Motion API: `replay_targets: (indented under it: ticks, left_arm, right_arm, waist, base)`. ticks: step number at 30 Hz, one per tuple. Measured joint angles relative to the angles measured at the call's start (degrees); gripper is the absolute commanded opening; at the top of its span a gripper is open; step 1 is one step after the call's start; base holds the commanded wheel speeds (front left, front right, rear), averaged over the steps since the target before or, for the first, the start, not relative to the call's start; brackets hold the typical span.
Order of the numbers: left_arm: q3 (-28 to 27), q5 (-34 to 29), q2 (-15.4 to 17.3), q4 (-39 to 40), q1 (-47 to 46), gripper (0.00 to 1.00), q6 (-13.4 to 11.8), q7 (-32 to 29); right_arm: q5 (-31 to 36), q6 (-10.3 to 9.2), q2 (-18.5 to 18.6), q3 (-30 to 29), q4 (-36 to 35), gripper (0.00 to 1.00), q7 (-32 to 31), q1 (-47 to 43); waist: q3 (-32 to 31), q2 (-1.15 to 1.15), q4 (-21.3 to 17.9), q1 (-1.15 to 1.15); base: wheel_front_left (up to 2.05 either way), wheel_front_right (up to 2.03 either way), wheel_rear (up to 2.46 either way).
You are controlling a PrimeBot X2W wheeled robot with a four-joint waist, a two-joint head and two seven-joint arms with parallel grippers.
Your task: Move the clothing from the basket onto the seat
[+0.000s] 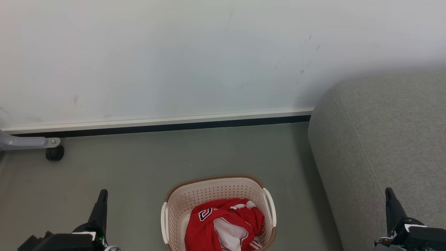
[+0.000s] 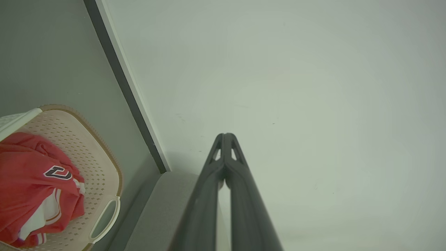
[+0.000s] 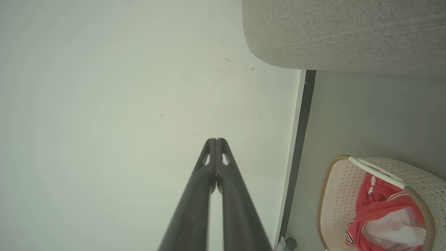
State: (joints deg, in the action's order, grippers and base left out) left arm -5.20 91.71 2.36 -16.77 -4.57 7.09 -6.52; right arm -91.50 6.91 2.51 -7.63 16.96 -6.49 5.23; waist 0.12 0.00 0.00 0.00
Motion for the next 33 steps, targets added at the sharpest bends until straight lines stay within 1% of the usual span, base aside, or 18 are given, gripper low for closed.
replay_targets:
  ticks: [33]
  left_arm:
    - [0.0,0.0,0.0,0.0,0.0,0.0,0.0,0.0]
  right_arm:
    - [0.0,0.0,0.0,0.0,0.0,0.0,0.0,0.0]
  waist:
    - [0.0,0.0,0.0,0.0]
  base:
    - [0.0,0.0,0.0]
